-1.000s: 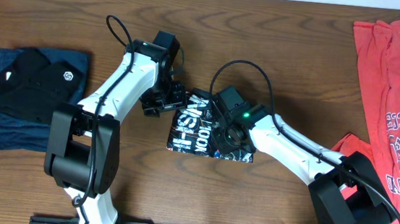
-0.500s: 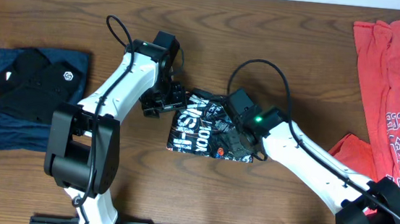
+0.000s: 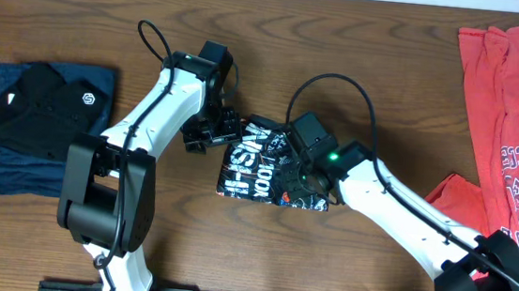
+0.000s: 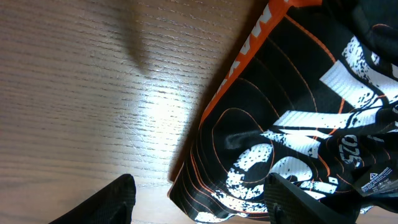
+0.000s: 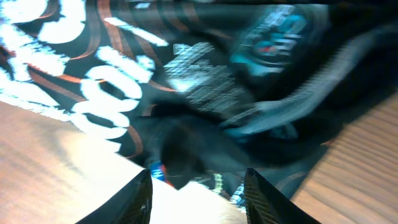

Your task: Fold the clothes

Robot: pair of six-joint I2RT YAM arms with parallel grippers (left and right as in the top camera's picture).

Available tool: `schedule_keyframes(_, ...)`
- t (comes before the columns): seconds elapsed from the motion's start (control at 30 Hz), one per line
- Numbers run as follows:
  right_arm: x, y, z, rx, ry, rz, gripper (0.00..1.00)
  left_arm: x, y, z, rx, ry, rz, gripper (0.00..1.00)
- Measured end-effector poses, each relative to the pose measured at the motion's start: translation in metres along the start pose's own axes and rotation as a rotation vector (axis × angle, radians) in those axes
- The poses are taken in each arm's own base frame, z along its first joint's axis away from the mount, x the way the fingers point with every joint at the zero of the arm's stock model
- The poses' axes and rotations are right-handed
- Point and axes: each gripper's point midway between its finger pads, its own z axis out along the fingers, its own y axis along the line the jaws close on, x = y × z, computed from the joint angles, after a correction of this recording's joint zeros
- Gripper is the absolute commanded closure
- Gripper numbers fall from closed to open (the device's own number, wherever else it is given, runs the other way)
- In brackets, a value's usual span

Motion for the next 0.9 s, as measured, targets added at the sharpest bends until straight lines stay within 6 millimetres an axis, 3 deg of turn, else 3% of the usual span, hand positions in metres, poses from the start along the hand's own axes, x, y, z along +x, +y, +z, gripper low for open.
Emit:
schedule_keyframes(0.13,-0.003,0.015,0.001,-0.039,-0.018,-0.041,0.69,0.000,0.000,0.000,0.000,0.000,0.000,0.32)
schedule_keyframes(0.27,-0.005,0.018,0.013,-0.049,-0.012,-0.043,0.74,0.000,0.000,0.000,0.000,0.000,0.000,0.32)
schedule_keyframes(0.37,0.001,0.015,0.030,-0.039,0.034,-0.048,0.99,0.000,0.000,0.000,0.000,0.000,0.000,0.32)
schedule_keyframes(0.47,0.008,0.012,0.040,-0.024,0.072,-0.038,0.99,0.000,0.000,0.000,0.000,0.000,0.000,0.32)
schedule_keyframes(0.6,0.013,0.001,0.037,0.033,0.084,-0.004,0.99,0.000,0.000,0.000,0.000,0.001,0.000,0.32)
schedule_keyframes(0.8,0.022,-0.030,0.000,0.200,0.058,0.087,0.97,0.000,0.000,0.000,0.000,0.000,0.000,0.32)
schedule_keyframes(0.83,0.023,-0.033,-0.006,0.219,0.047,0.100,0.89,0.000,0.000,0.000,0.000,0.000,0.000,0.32)
schedule_keyframes(0.87,0.024,-0.037,-0.012,0.239,0.038,0.119,0.73,0.000,0.000,0.000,0.000,0.000,0.000,0.32)
schedule_keyframes(0.9,0.025,-0.041,-0.016,0.259,0.036,0.135,0.62,0.000,0.000,0.000,0.000,0.000,0.000,0.32)
